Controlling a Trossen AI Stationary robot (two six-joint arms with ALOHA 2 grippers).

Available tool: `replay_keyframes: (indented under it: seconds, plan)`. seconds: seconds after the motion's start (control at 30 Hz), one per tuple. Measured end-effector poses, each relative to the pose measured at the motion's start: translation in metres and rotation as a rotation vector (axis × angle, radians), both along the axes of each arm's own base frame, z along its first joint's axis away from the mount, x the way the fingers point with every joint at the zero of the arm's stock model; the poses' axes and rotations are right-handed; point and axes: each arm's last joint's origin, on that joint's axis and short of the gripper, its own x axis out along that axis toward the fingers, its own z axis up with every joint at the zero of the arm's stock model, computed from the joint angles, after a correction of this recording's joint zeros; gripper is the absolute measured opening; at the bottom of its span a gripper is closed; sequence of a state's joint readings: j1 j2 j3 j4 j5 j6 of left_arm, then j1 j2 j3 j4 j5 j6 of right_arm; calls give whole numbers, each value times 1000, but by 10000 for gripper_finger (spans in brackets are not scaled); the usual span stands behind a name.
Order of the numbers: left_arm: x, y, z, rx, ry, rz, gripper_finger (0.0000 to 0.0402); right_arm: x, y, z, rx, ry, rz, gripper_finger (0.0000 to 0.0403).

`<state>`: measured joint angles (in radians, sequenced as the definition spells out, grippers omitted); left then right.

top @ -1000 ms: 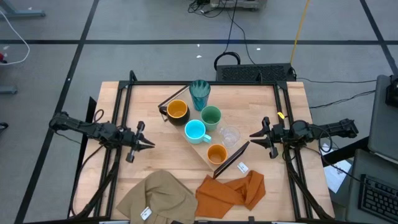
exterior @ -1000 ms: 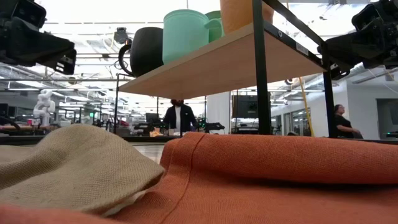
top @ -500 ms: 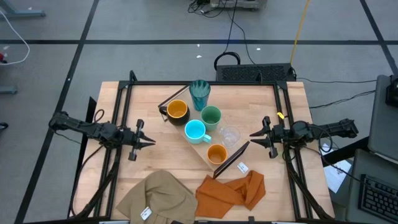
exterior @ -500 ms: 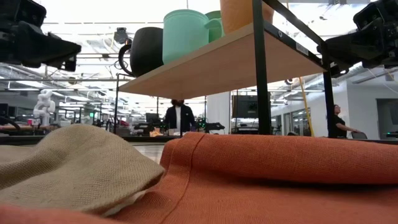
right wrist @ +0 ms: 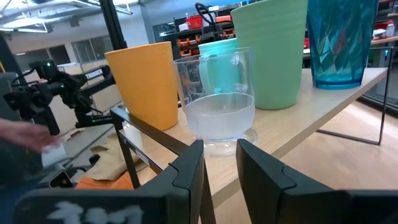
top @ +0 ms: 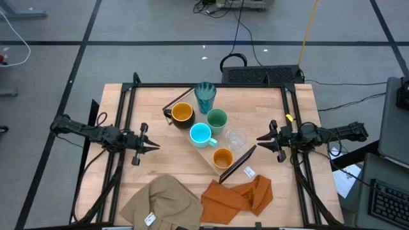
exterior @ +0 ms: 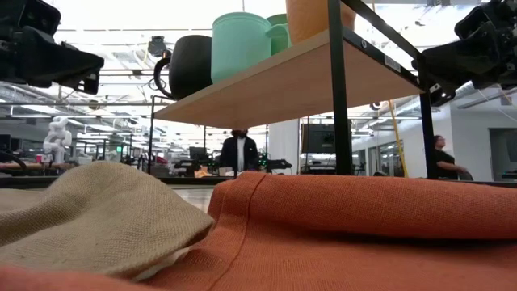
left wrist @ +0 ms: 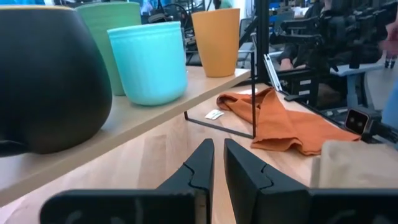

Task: Stack small to large cups/mugs on shelf
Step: Return to home position

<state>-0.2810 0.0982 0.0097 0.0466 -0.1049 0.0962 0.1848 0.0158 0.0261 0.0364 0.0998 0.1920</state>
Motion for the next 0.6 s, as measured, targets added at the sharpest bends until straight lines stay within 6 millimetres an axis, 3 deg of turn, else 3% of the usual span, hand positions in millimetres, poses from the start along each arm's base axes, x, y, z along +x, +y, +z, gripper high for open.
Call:
replay_keyframes:
  seconds: [0.6]
  plan:
    - [0, 0, 1, -1, -14, 1, 40, 0, 0, 0, 5, 0, 0, 84]
